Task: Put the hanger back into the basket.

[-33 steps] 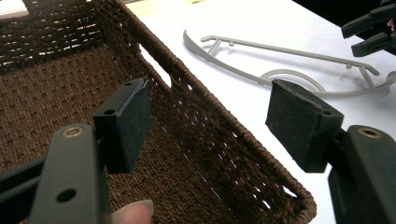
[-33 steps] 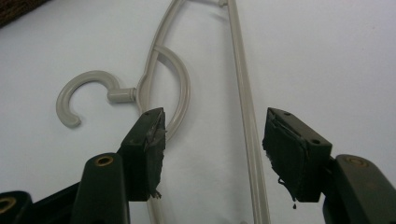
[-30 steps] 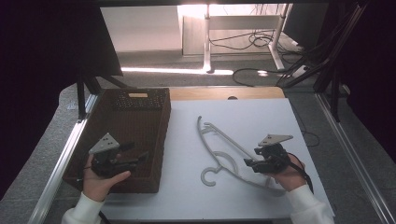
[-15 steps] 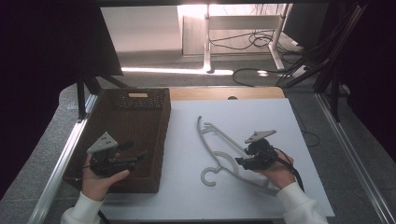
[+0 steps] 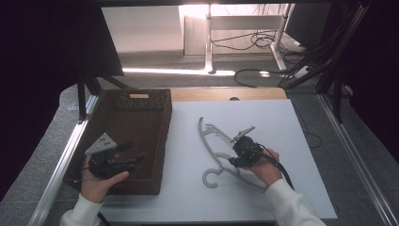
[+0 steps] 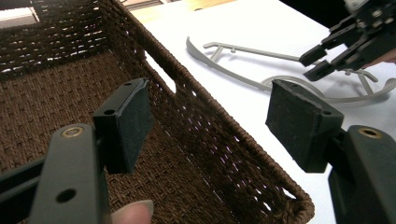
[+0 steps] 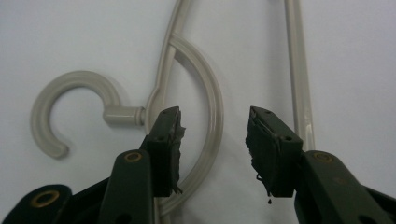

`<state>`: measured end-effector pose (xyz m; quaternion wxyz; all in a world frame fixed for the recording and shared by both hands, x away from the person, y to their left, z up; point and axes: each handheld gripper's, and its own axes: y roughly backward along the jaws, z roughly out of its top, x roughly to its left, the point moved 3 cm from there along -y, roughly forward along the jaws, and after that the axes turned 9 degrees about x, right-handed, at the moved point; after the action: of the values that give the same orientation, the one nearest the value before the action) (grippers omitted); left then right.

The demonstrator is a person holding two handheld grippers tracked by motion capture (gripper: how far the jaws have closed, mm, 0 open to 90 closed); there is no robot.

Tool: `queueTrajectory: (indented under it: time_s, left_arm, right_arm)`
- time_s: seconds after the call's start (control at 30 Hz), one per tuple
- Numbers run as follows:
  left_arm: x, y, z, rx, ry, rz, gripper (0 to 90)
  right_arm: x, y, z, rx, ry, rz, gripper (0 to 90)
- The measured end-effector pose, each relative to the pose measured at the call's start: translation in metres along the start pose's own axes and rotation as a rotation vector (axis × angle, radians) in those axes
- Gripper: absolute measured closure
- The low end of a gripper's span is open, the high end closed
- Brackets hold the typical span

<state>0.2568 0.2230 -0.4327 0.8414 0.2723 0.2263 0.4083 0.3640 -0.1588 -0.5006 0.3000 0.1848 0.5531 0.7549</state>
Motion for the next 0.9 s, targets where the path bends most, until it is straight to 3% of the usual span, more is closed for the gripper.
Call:
queueTrajectory:
  time_s: [0.43,0.67,0.9]
  left_arm:
    - [0.0,-0.002,0.0,0.005,-0.001,0.002,30.6]
    - [0.001,-0.002,-0.001,0.003,0.001,0.003,30.6]
    - [0.001,-0.002,-0.001,0.004,0.0,0.002,30.6]
  right_arm:
    - [0.001,-0.018,0.007,0.076,0.002,-0.003,68.7]
    - [0.003,-0.027,0.009,0.121,0.016,-0.04,77.3]
    - [0.003,-0.03,0.011,0.141,0.016,-0.053,79.3]
